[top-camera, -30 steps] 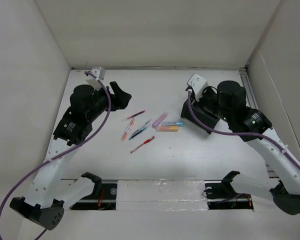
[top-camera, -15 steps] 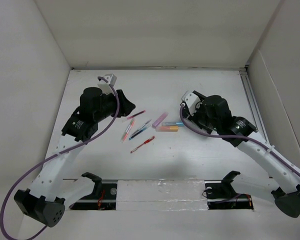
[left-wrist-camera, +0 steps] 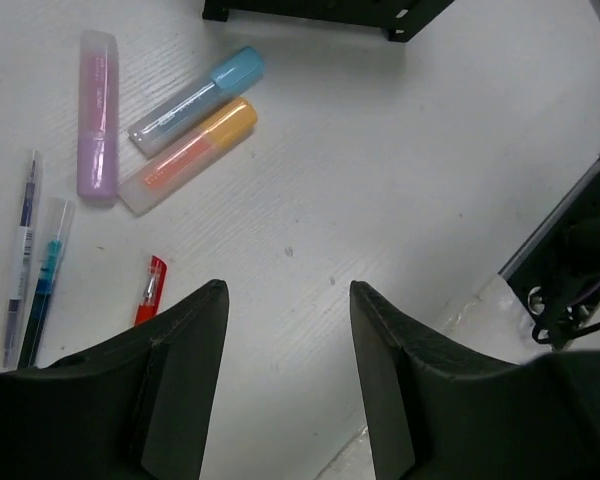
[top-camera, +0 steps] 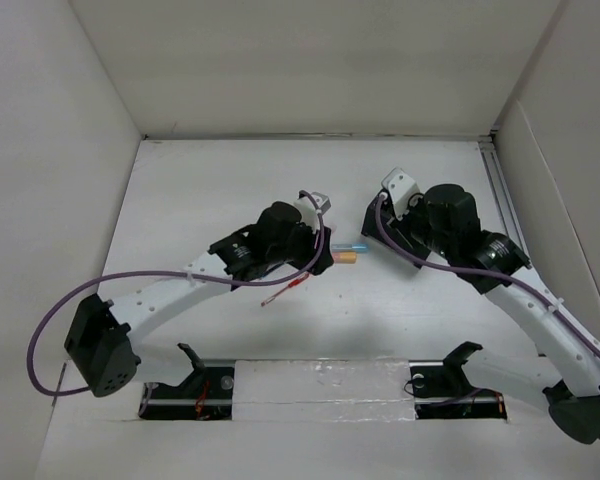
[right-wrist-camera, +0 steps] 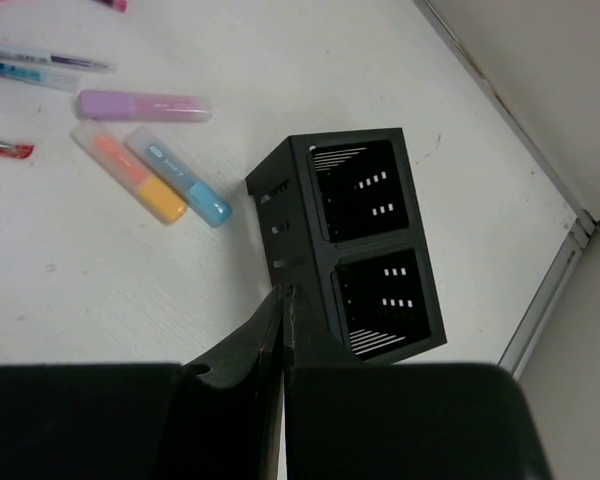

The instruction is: Organize the desk

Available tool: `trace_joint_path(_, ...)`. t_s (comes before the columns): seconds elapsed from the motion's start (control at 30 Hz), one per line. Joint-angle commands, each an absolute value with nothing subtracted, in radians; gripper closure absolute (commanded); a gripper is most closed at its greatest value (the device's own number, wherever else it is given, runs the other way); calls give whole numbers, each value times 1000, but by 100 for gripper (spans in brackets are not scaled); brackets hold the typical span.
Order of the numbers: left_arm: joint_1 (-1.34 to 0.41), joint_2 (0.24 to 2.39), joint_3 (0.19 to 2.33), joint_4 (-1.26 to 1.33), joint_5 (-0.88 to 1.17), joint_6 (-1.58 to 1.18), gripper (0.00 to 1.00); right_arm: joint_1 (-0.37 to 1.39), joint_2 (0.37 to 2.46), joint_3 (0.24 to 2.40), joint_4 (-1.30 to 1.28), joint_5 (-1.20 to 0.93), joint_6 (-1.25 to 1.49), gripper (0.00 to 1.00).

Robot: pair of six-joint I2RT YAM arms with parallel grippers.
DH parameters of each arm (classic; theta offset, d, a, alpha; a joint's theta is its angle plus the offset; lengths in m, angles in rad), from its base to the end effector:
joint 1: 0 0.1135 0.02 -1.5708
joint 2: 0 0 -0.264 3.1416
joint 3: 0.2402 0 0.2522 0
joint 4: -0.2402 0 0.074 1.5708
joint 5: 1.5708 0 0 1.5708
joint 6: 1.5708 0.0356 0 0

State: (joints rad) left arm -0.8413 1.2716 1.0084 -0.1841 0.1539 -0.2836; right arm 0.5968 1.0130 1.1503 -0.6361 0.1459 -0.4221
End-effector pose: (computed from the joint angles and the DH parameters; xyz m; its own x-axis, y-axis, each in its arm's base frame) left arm 0.1911 -0.2219 0.3127 -0.5087 0.1541 -0.8471 0.7151 0.6236 -0.3159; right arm 0.1771 0.1141 0.3782 -0.1764 -0.6099 -0.7726 -0.5730 0.7018 -0.4232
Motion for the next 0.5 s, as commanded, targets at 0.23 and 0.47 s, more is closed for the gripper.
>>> trace_joint_path(0.23, -828, 1551, 1178, -29, 66, -184, 56, 535, 927, 1086, -617, 109, -403, 95)
trace_joint_path(0.47, -759, 1775, 1357, -48, 39, -114, 60, 526, 855, 1091, -667, 118, -413, 94)
